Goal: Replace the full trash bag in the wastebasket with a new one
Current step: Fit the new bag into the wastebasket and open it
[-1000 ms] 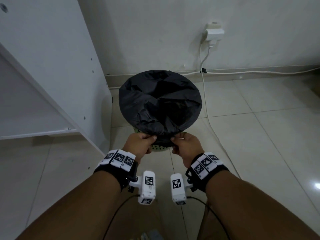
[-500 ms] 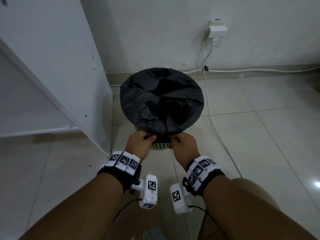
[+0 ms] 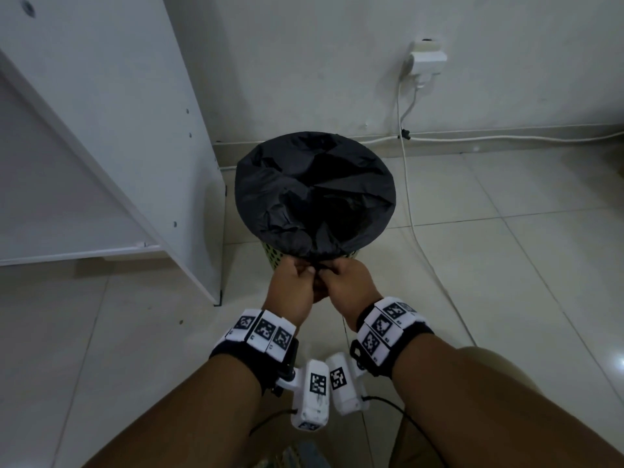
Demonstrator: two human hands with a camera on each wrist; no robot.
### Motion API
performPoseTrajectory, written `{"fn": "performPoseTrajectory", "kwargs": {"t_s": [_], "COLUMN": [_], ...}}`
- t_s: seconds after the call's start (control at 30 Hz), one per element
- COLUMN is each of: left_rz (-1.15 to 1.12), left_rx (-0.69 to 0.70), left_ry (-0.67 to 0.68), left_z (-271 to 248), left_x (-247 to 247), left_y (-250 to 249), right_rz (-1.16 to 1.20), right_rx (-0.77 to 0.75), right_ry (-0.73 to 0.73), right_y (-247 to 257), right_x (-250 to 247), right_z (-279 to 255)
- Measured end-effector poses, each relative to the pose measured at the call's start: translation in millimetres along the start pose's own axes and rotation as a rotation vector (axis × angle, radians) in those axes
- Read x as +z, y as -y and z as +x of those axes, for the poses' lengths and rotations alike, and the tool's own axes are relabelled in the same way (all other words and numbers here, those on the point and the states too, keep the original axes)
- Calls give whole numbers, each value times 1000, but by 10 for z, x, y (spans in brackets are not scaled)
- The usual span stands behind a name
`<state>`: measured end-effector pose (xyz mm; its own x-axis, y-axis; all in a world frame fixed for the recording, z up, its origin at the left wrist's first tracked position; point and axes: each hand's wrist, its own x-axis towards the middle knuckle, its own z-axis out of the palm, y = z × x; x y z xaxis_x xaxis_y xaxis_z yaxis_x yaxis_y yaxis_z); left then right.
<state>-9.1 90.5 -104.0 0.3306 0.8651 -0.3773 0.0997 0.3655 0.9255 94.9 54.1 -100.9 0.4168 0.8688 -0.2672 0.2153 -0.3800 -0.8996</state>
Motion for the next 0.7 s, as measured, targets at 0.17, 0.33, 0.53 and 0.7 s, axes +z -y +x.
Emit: {"fn": "performPoseTrajectory", "kwargs": {"t_s": [0.17,0.33,0.53,0.7], "left_rz": [-30,190,151,9], "left_rx": [-54,-97,-254,-262], "left_ry": [12,-73,48,53], "left_z": [37,193,298,290], "left_x": [-12,-129,-136,-84], "left_y": [-126,-136,-184,-145], "right_rz": [176,306,356,335], "right_rx": [99,153,167,159], "right_ry": [-18,44,59,-22], "right_y": [-92,-44,-79,-97], "right_x": [-57,-102,-70,-90], "right_z": [62,50,88,94]}}
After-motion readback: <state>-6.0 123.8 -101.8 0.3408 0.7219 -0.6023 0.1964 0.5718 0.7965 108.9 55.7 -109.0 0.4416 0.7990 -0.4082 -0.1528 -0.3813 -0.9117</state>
